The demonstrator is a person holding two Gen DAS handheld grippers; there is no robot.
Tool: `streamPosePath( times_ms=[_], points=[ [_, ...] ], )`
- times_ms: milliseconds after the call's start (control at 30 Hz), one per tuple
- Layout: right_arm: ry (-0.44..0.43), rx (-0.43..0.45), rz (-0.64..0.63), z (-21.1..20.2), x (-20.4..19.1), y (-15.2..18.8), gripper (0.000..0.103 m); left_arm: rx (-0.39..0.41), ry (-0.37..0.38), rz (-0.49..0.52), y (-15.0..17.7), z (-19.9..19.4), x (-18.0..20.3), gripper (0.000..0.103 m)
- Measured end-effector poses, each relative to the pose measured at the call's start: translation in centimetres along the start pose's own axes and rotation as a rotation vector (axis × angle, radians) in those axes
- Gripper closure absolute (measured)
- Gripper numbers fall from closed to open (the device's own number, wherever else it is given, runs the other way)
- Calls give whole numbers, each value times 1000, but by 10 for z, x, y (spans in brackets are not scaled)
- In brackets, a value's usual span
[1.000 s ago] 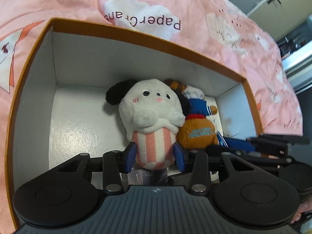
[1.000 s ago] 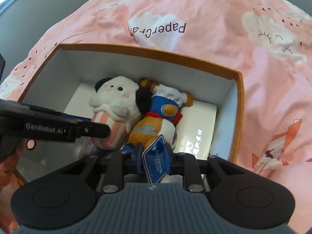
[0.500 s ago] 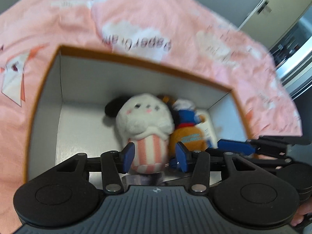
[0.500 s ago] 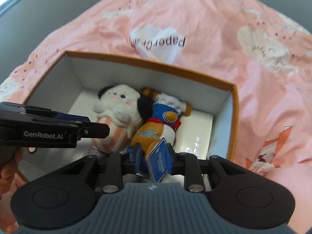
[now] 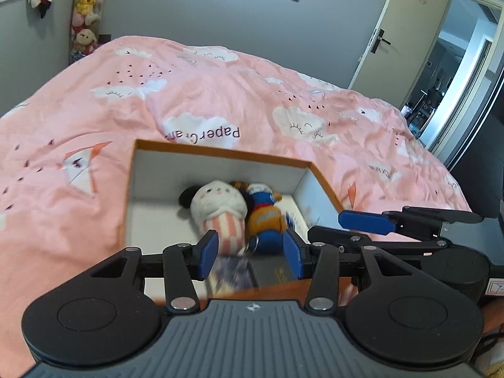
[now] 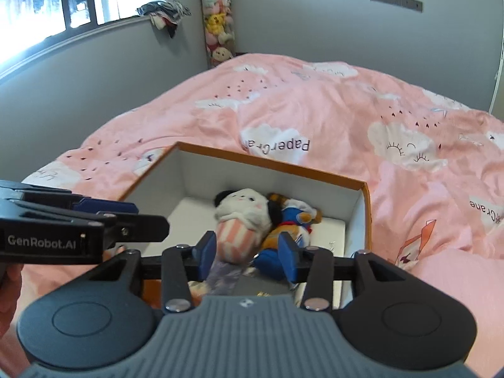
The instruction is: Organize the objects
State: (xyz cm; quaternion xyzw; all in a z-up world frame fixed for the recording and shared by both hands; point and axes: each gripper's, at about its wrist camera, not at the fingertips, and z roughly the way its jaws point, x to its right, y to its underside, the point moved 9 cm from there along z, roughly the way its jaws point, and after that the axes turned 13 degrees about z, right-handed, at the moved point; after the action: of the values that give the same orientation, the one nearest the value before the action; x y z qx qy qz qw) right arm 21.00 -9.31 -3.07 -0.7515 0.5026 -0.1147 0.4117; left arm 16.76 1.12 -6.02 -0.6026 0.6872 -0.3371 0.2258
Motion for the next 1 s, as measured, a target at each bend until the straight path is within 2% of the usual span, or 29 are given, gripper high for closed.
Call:
streamPosePath(
  times_ms=[200,500,600,700,867,1000],
  points=[
    [-44,-62,18,-13,-25,37,57,-101,4,-47,42,-27,-11,50],
    [-33,-240,-23,-8,-57,100,57,-194,-14,-180,105,-52,-37,50],
    [-61,-293,-21,-10,-65,116,57,-240,34,-213,120,-53,-38,50],
    [-102,-320,-17,-13,-74,124,57,-272,70,-256,134,-51,-36,50],
    [-122,-325,-58,-14,-84,128,58,-320,99,-324,151,-44,-37,47],
    [-86,-316,-54,-9,-81,125,58,-349,129,-320,158,-37,-31,45]
  ],
)
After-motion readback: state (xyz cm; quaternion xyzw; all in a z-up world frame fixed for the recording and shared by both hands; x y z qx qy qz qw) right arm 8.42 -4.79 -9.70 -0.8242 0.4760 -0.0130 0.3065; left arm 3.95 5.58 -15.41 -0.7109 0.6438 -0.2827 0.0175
